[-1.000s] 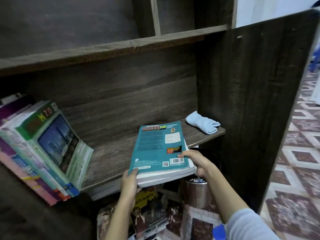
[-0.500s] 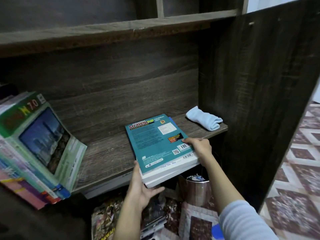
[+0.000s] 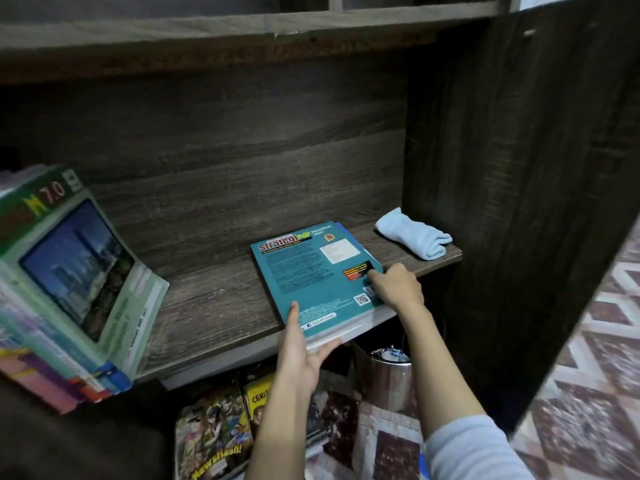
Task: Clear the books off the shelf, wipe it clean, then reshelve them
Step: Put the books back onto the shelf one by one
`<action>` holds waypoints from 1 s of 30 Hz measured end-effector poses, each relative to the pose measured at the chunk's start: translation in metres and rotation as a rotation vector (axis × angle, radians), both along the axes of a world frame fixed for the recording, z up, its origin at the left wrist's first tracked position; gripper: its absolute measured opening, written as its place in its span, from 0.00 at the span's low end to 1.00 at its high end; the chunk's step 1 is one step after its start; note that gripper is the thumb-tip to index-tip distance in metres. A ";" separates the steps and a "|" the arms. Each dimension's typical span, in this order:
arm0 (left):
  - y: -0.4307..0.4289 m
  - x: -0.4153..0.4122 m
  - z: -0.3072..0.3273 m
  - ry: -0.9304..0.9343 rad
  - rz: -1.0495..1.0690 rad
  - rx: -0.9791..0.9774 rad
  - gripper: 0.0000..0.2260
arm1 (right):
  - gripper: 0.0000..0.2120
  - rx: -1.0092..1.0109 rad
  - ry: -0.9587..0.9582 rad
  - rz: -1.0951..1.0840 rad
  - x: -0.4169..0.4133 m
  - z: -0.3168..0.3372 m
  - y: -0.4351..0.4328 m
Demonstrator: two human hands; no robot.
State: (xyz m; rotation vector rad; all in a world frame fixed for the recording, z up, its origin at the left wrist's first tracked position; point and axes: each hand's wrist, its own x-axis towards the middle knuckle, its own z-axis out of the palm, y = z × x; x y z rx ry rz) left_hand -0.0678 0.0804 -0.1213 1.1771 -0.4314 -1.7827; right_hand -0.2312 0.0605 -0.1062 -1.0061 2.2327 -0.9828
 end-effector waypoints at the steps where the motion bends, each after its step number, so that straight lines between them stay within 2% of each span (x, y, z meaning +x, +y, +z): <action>1: 0.000 -0.001 -0.001 -0.005 0.003 -0.003 0.20 | 0.21 0.008 0.022 -0.017 0.003 0.001 0.002; 4: -0.001 0.004 -0.009 -0.077 -0.045 -0.042 0.22 | 0.21 0.019 0.076 -0.025 0.010 0.002 0.006; 7: -0.007 0.013 -0.016 -0.349 -0.136 -0.138 0.27 | 0.24 0.016 0.115 0.014 0.015 0.003 0.007; 14: -0.014 0.029 -0.017 -0.872 -0.136 -0.319 0.20 | 0.32 0.090 0.305 -0.066 0.028 0.011 0.012; 17: -0.016 0.036 -0.011 -0.914 -0.106 -0.340 0.17 | 0.34 0.118 0.332 -0.058 0.029 0.016 0.016; 19: -0.014 0.042 -0.005 -1.014 -0.088 -0.357 0.16 | 0.31 0.096 0.147 -0.029 0.029 0.019 0.018; 22: -0.010 0.050 0.006 -1.149 -0.023 -0.351 0.14 | 0.22 0.005 -0.203 0.016 0.034 0.016 0.017; 24: -0.009 0.058 0.013 -1.176 0.026 -0.326 0.14 | 0.23 -0.064 -0.417 0.019 0.043 0.007 0.012; 27: -0.011 0.073 0.016 -1.088 0.086 -0.322 0.11 | 0.11 -0.107 -0.652 0.074 0.057 0.007 0.019; 30: -0.010 0.091 0.017 -0.902 0.159 -0.361 0.10 | 0.11 -0.082 -0.780 0.229 0.070 0.012 0.024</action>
